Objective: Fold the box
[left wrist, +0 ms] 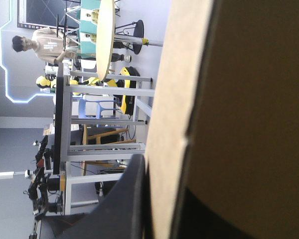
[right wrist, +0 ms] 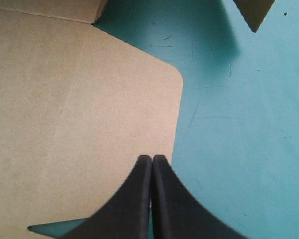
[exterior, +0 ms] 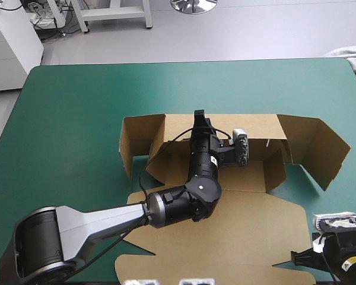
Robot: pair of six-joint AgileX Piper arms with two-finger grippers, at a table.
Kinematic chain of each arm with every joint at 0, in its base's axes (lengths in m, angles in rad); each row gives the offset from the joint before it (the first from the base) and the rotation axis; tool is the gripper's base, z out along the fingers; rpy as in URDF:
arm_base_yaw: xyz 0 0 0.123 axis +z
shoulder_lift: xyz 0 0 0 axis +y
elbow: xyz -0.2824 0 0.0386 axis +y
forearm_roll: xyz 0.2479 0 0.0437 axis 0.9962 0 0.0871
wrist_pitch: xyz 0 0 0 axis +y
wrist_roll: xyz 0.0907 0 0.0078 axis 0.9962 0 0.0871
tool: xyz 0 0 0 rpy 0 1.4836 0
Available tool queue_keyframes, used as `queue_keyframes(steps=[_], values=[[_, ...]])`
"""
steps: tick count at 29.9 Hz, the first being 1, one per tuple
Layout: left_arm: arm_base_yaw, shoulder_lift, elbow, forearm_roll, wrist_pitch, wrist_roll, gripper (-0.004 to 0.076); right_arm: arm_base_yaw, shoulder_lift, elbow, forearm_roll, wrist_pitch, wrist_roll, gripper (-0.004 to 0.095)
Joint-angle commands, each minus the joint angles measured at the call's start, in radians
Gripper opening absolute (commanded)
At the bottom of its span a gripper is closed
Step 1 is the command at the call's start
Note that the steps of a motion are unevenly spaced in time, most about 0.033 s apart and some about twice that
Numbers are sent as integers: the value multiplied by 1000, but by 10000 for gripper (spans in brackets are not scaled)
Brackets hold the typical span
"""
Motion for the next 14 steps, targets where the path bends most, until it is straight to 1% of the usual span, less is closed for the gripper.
queue_keyframes(steps=[1,7,10,14], values=[[-6,-62,-8,61,29,-44,-10,3,10,-64,7,-64,52,-19],[-6,-62,-6,59,28,-48,-10,3,33,-195,-20,-114,134,-19],[-6,-62,-6,59,26,-54,-10,3,91,-286,-57,-156,172,-19],[-6,-62,-6,59,18,-75,-10,3,245,-431,-74,-189,179,-19]])
